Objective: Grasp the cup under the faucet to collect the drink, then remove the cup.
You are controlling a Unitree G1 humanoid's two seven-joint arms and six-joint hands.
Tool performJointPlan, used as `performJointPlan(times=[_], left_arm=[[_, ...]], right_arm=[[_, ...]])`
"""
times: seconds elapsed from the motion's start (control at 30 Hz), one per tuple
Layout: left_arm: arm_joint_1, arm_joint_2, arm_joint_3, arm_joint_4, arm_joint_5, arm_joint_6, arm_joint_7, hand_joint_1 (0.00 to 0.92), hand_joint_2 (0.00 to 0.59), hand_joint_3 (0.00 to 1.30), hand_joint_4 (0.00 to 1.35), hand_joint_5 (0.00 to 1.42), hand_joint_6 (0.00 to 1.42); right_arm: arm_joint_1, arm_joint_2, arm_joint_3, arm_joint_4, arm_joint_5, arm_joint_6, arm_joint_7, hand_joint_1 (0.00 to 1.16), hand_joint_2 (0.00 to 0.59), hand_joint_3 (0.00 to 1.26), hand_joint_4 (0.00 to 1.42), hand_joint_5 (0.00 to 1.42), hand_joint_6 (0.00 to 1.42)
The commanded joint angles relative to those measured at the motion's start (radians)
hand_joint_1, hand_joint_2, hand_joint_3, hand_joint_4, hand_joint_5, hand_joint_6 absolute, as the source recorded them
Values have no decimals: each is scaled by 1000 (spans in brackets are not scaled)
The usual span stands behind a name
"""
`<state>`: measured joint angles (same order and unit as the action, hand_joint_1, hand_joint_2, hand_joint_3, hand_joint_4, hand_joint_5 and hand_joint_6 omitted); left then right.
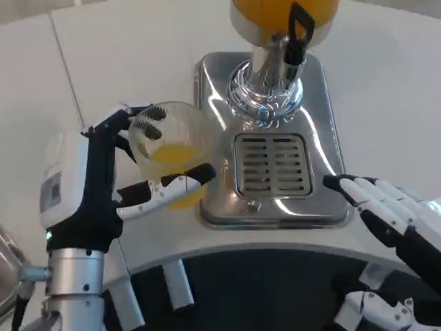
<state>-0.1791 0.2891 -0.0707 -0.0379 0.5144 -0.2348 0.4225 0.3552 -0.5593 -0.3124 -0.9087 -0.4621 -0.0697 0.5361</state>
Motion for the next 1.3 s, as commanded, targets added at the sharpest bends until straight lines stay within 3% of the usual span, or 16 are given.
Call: performJointPlan(times=[0.03,0.2,0.37,0.5,0.6,1.1,1.23,1.3], left_arm=[[61,-9,21,-117,-27,-43,-39,775,0,1153,1224,1296,1424],[108,-20,32,-193,-43,-41,-88,775,0,1150,1237,1295,1424],[198,-10,29,-253,-49,-79,-130,771,0,1149,1238,1295,1424],[255,-2,30,-279,-48,-122,-159,769,0,1149,1228,1295,1424],[290,3,25,-292,-49,-155,-180,769,0,1149,1225,1295,1424],[347,-4,28,-328,-26,-257,-206,772,0,1149,1225,1295,1424],[357,-7,38,-324,-25,-274,-202,774,0,1149,1224,1295,1424],[356,-8,40,-323,-25,-279,-203,775,0,1149,1224,1295,1424]], right_arm=[[46,17,-22,-19,-55,-61,-41,253,467,0,0,0,22],[103,61,-18,-9,-94,-123,-93,147,542,0,0,0,30],[155,79,-41,10,-109,-214,-138,77,558,0,0,0,20],[201,109,-74,22,-150,-345,-224,55,561,0,0,0,1],[221,126,-88,33,-165,-400,-256,26,570,0,0,0,1],[261,167,-88,38,-198,-487,-262,6,564,0,0,0,0],[257,168,-82,10,-192,-484,-243,2,564,0,0,0,0],[261,189,-71,-13,-190,-471,-242,1,564,0,0,0,0]])
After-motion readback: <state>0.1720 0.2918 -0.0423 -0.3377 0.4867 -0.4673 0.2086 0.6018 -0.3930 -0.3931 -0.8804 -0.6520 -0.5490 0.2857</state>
